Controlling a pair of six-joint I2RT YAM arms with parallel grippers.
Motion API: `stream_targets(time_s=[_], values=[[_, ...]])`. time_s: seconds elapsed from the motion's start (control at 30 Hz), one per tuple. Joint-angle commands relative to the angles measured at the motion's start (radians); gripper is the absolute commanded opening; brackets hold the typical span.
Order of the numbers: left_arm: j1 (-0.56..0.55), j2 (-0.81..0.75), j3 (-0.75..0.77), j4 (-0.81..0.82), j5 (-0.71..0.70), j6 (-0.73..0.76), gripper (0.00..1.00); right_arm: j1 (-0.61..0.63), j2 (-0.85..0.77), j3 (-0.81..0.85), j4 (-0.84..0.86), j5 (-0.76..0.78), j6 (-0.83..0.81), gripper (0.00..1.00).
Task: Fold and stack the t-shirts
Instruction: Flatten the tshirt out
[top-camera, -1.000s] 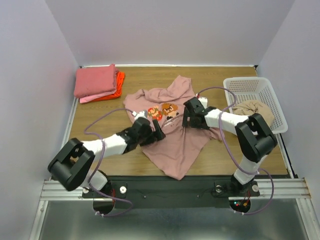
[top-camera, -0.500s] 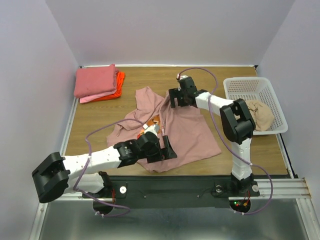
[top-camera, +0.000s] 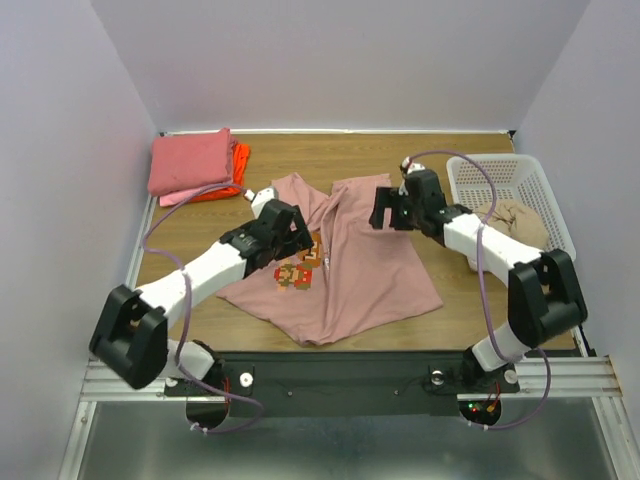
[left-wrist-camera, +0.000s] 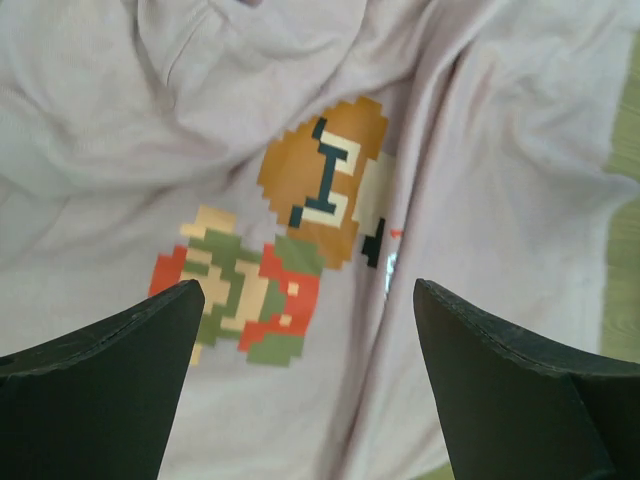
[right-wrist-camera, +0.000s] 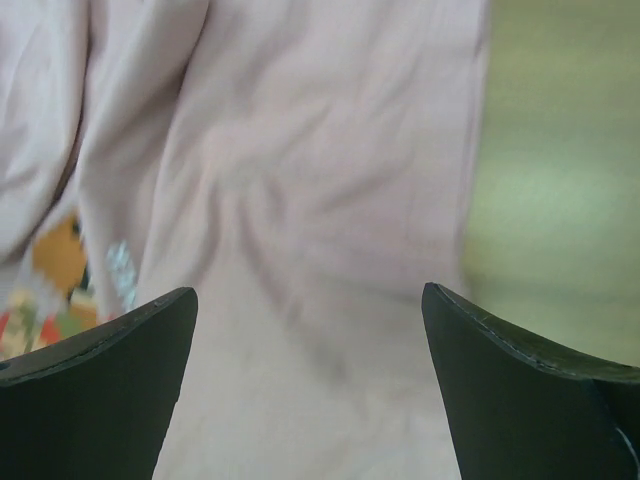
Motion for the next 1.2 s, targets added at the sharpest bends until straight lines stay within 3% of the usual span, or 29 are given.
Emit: stream_targets(time_s=[0.0, 0.17, 0.3, 0.37, 0.53, 0.63, 0.73, 0.9, 1.0, 1.17], values=[[0.026, 0.142, 0.161, 0.040, 0.023, 0.161, 0.98, 0.059, -0.147, -0.184, 0.000, -0.083, 0.145, 1.00], [0.068, 0.333, 0.283, -0.045, -0.060, 0.160, 0.98, 0.098, -0.248, -0.351, 0.001, -0.132, 0.203, 1.00], [0.121, 0.428, 0.297, 0.013, 0.084, 0.209, 0.96, 0.101, -0.267, -0.430, 0.011, -0.137, 0.226, 1.00], [0.137, 0.462, 0.280, 0.108, 0.222, 0.235, 0.96, 0.101, -0.262, -0.467, 0.009, -0.056, 0.281, 1.00], [0.181, 0.549, 0.337, 0.066, 0.166, 0.256, 0.96, 0.084, -0.244, -0.549, 0.001, 0.048, 0.364, 1.00], [0.238, 0.603, 0.346, 0.046, 0.171, 0.258, 0.93, 0.027, -0.232, -0.571, -0.014, 0.033, 0.381, 1.00], [0.339, 0.606, 0.341, 0.052, 0.165, 0.247, 0.90, -0.043, -0.268, -0.600, -0.035, 0.053, 0.393, 1.00], [0.405, 0.591, 0.383, 0.018, 0.116, 0.244, 0.89, -0.154, -0.353, -0.609, -0.096, 0.073, 0.375, 1.00], [0.434, 0.588, 0.444, -0.023, 0.118, 0.246, 0.88, -0.172, -0.387, -0.593, -0.130, 0.104, 0.361, 1.00], [0.485, 0.529, 0.556, -0.140, -0.003, 0.232, 0.88, -0.194, -0.429, -0.579, -0.175, 0.124, 0.340, 1.00]])
